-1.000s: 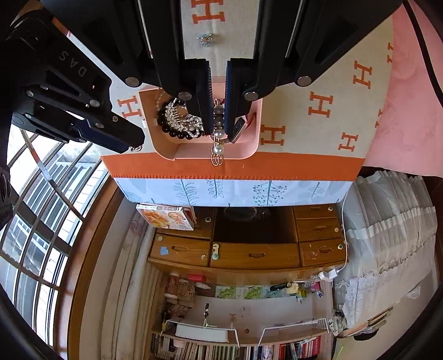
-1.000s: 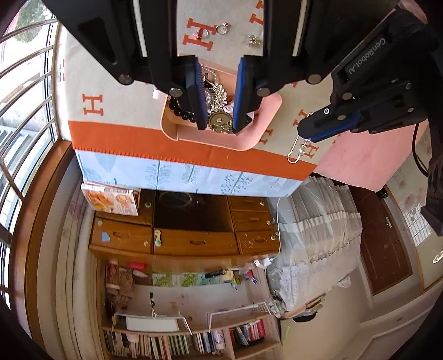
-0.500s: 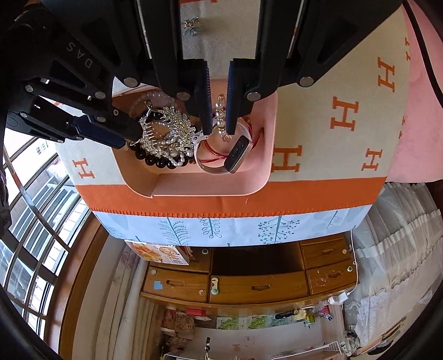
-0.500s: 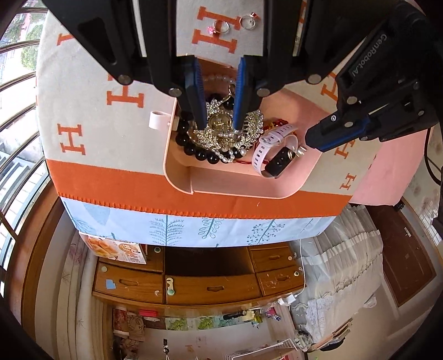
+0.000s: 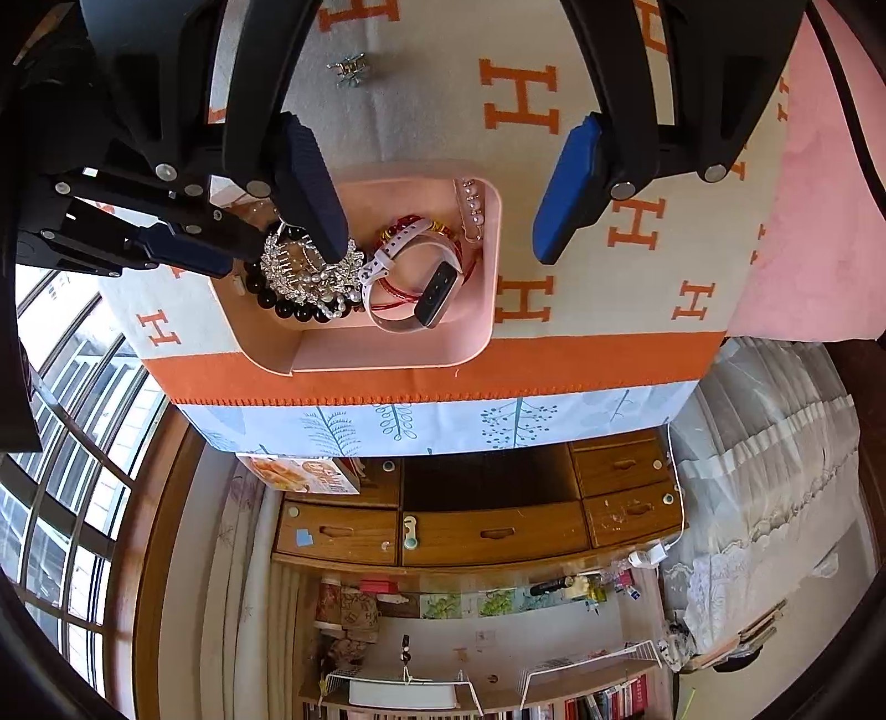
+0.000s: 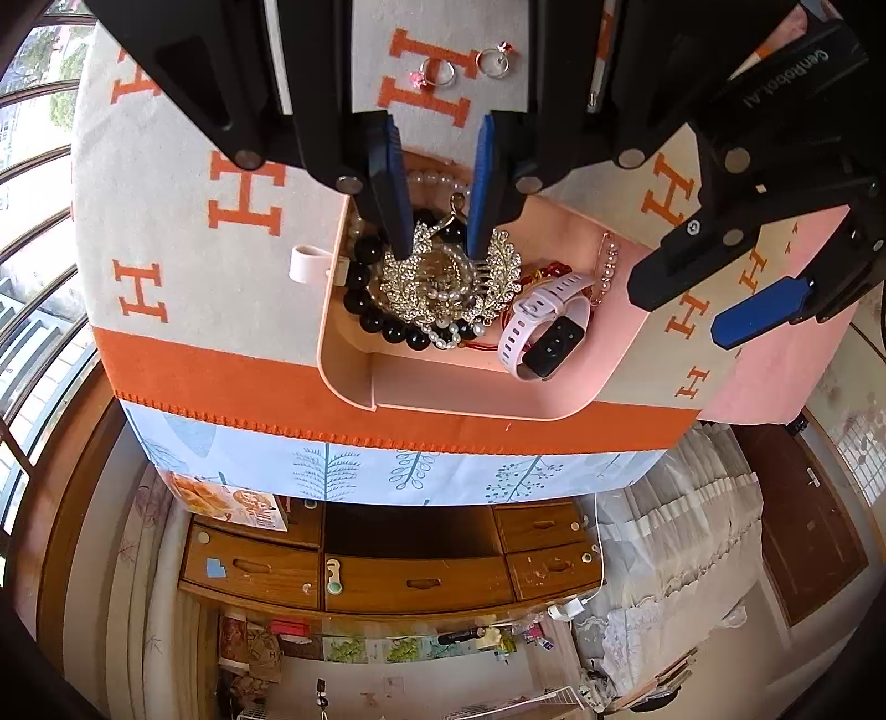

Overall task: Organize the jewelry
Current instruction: 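Carry the pin into the pink box while the right tool grasps and carries the coin pendant there, then grasp the blue flower hair clip with the right tool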

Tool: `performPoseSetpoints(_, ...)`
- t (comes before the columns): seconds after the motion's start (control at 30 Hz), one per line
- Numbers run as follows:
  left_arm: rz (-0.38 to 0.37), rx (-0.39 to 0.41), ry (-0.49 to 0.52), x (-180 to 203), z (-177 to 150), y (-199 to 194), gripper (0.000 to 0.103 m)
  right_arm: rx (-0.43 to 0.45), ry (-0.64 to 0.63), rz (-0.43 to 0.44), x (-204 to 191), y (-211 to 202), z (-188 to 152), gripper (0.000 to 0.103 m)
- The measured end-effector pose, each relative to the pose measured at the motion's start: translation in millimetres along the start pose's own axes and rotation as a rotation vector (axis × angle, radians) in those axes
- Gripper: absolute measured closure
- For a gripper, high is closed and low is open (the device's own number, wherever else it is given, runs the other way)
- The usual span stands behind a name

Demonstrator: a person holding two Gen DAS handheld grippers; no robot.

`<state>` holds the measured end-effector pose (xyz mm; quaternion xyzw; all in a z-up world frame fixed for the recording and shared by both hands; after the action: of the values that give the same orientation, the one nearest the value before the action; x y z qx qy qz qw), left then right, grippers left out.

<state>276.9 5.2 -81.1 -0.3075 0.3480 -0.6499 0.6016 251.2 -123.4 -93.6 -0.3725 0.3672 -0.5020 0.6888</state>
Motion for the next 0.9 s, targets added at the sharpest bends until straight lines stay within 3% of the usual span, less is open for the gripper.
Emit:
performPoseSetpoints(0.5, 0.014, 0.123, -0.011, -4.2, -31.9, -80.8, 0.020, 0.084, -0.025, 0.057, -16.6, -68.1, -44.6, 0.082)
performPoseSetpoints(0.63, 0.004, 0.138, -0.026, -8.5, -46.2, -97.7, 0.017, 0.109, -0.030, 0.067, -19.2, -87.3, -65.3, 0.074)
performPoseSetpoints(0.9, 0.001, 0.129, -0.009, -10.0, -82.7, -112.3, 0.016, 0.140, -0.043, 0.066, -18.4, -113.5, -102.6, 0.073)
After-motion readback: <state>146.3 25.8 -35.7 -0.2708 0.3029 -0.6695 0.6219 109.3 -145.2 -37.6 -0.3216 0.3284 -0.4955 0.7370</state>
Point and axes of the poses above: each gripper's, at about its wrist camera, not at the fingertips, and y roughly the way its jaws point, x to its right, z to its top, the point moved 4 cm from there along y, roughly the way its jaws point, and after that the axes turned 8 degrees about -x, right-handed, at the moved point
